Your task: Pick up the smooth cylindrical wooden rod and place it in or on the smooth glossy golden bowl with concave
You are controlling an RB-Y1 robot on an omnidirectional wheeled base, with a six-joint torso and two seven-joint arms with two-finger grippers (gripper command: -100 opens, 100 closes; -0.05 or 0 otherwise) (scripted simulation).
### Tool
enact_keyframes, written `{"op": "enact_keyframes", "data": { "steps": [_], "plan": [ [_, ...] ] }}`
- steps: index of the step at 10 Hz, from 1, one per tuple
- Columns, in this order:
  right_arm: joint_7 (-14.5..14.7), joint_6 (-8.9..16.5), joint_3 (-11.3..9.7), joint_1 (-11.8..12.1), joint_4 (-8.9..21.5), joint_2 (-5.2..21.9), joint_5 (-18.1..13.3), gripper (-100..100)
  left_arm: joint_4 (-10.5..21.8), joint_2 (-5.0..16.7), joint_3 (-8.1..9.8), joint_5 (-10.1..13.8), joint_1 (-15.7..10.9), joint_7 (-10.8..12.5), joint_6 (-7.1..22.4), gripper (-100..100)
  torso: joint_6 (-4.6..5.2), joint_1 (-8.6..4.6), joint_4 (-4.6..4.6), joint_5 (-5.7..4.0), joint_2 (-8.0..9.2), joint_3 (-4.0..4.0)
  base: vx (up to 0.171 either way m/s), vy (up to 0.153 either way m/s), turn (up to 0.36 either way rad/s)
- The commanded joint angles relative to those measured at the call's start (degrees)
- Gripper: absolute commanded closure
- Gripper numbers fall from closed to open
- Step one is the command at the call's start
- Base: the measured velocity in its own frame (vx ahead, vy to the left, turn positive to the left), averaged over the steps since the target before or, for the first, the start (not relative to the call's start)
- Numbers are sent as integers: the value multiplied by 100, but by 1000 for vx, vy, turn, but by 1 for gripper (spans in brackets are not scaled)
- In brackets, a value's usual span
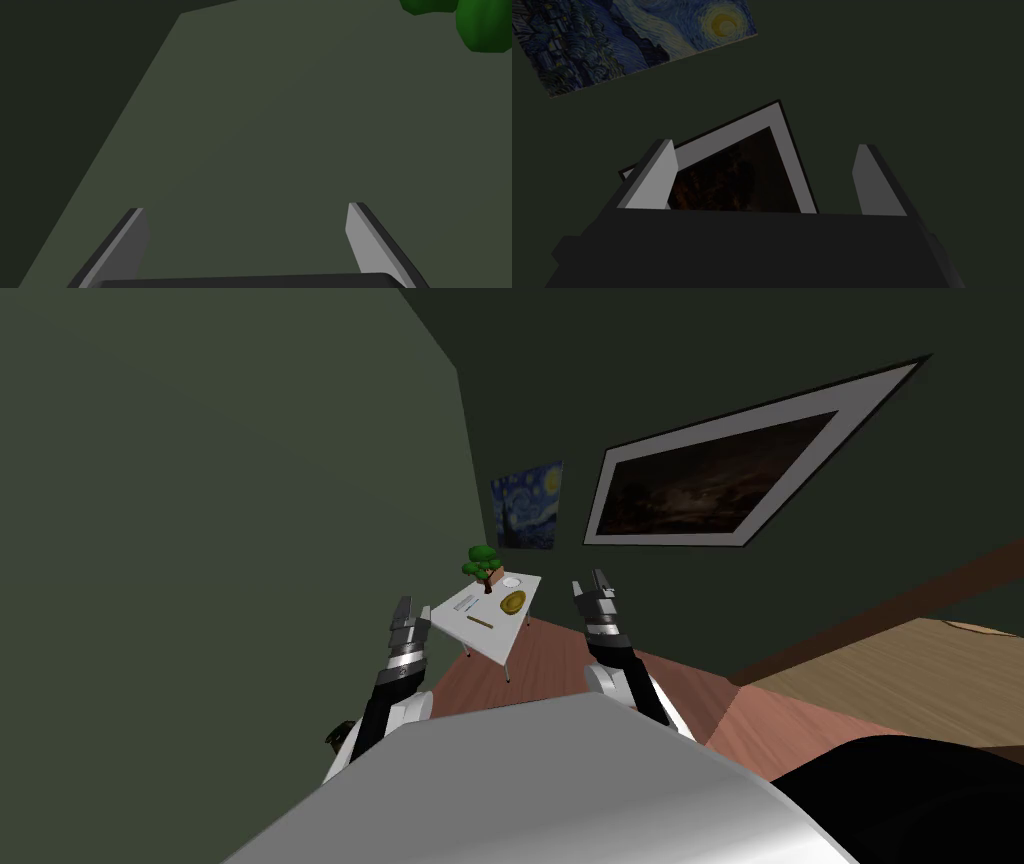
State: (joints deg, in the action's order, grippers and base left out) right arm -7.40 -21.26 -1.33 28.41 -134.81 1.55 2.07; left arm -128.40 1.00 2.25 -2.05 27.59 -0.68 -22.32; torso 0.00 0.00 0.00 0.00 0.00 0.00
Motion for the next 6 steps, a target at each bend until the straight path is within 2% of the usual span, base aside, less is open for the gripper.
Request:
{"op": "enact_keyframes", "data": {
  "steps": [1,3,6],
  "plan": [
    [0,0,0,0,0,0,0,0,23,161,26,8,-12,-14,47,-100,0,0,0,0,0,0,-6,-34,-23],
    [0,0,-1,0,0,-1,0,0,81,415,85,31,-40,-51,167,-100,1,-25,0,-5,1,1,-15,-92,-26],
    [0,0,-2,0,0,-2,0,0,229,837,232,101,-105,-156,488,-100,1,-58,2,-13,7,4,-17,-153,-48]
  ]
}}
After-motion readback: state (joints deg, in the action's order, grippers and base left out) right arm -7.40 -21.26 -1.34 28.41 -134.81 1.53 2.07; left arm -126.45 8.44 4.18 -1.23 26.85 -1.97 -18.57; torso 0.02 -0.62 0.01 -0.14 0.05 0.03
